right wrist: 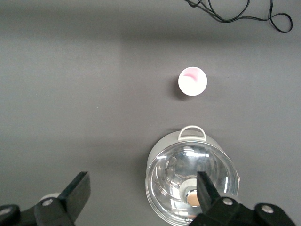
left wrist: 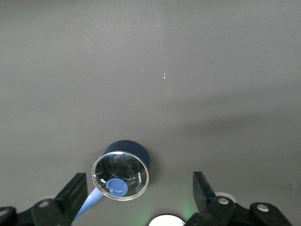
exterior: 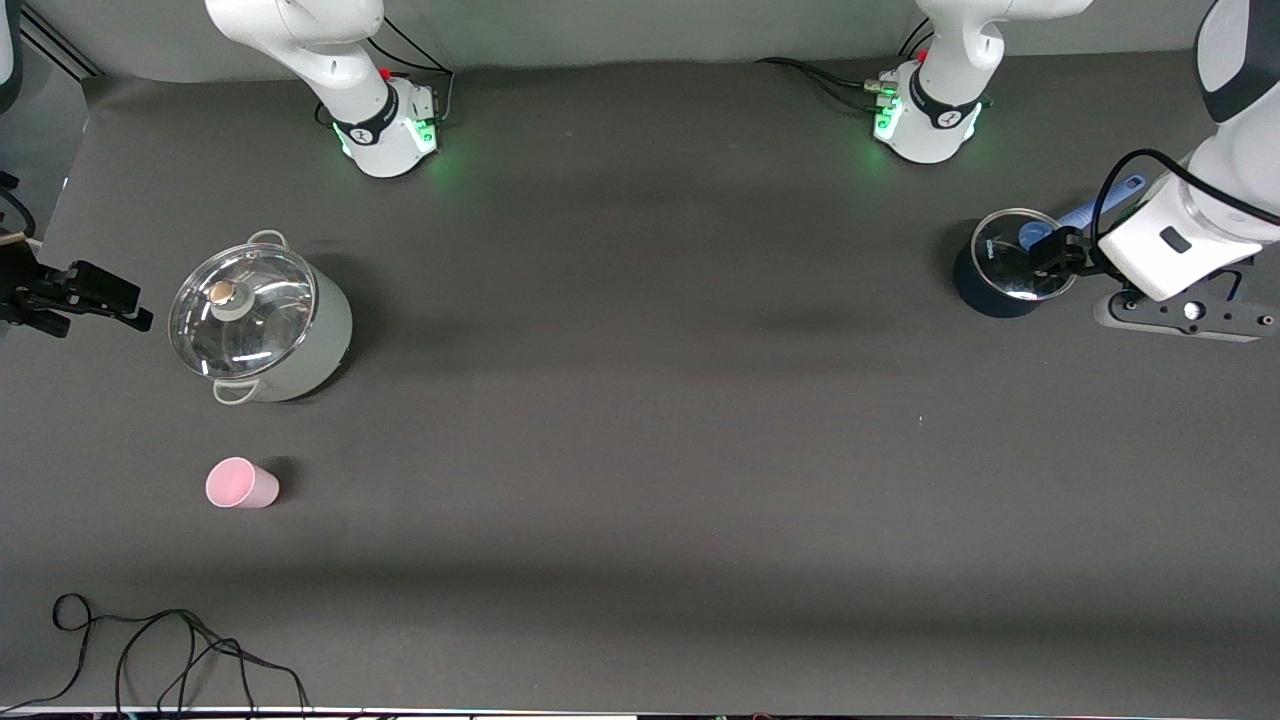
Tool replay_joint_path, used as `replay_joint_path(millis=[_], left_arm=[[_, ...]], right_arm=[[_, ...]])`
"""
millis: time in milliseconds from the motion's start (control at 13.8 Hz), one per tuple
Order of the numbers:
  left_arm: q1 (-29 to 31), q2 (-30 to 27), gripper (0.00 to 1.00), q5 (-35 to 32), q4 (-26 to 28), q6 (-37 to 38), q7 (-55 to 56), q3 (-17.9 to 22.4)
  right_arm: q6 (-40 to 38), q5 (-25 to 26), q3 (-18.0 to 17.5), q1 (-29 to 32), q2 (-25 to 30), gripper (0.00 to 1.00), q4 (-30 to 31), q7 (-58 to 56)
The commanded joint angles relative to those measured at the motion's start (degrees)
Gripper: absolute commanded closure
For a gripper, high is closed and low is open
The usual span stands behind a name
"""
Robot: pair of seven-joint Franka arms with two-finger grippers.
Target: Transfer pink cup from left to right arm
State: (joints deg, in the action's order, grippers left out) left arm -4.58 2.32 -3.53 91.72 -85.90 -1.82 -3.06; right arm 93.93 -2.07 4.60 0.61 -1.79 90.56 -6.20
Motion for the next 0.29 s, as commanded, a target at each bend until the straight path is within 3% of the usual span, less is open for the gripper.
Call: replay_joint_path(millis=[0, 217], left_arm=[[-0.08, -1.35, 0.00, 0.45, 1.36, -0.41, -1.79, 0.77], [-0.08, -1.35, 0.00, 0.45, 1.44, -0.32, -1.79, 0.86]], right_arm=[[-1.03, 0.84, -0.12, -0.08, 0.56, 0.00, -0.48, -1.19], [-1.03, 0.84, -0.12, -0.08, 0.47, 0.00, -0.48, -1.53]])
